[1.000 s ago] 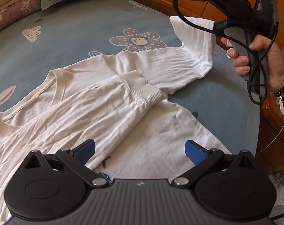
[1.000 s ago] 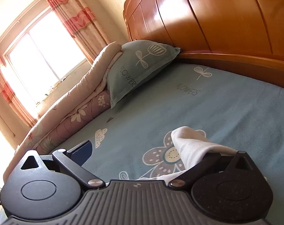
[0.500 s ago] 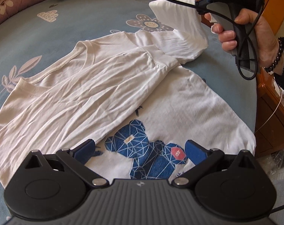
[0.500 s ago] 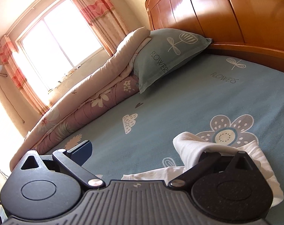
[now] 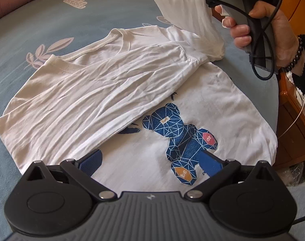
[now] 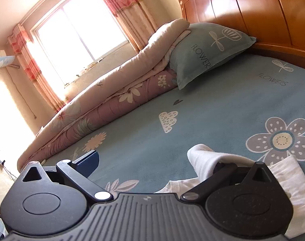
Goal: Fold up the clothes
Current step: 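Lift the held sleeve with the right tool and carry it across the body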
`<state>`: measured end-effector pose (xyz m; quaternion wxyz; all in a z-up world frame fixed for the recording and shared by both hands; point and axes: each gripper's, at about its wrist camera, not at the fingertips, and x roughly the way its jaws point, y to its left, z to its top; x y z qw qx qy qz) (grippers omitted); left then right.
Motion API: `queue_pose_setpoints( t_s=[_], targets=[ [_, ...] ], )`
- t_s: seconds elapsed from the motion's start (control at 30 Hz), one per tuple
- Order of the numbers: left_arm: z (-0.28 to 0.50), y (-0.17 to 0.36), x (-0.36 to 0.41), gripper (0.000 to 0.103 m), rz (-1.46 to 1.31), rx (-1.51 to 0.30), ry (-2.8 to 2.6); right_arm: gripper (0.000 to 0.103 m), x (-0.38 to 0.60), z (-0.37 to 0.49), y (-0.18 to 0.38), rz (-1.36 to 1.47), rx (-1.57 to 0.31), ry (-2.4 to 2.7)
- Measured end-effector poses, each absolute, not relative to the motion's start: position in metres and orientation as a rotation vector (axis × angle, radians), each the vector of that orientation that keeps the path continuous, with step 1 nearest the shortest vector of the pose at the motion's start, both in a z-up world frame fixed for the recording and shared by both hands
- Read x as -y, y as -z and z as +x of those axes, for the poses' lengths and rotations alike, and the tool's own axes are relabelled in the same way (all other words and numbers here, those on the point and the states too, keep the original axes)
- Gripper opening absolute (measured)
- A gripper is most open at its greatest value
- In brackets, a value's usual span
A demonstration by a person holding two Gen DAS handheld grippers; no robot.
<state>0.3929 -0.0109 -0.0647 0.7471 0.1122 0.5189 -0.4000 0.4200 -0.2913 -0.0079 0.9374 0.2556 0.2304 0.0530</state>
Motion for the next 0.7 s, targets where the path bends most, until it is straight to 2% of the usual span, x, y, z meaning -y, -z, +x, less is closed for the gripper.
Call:
queue_pose_setpoints(
  t_s=[0.7],
  targets=[
    [0.381,0.074,-0.003,0.101,0.211,-1.175,0.852,0.103,0.229,0.425,-0.019,0.391,-0.470,-0.302]
  ],
)
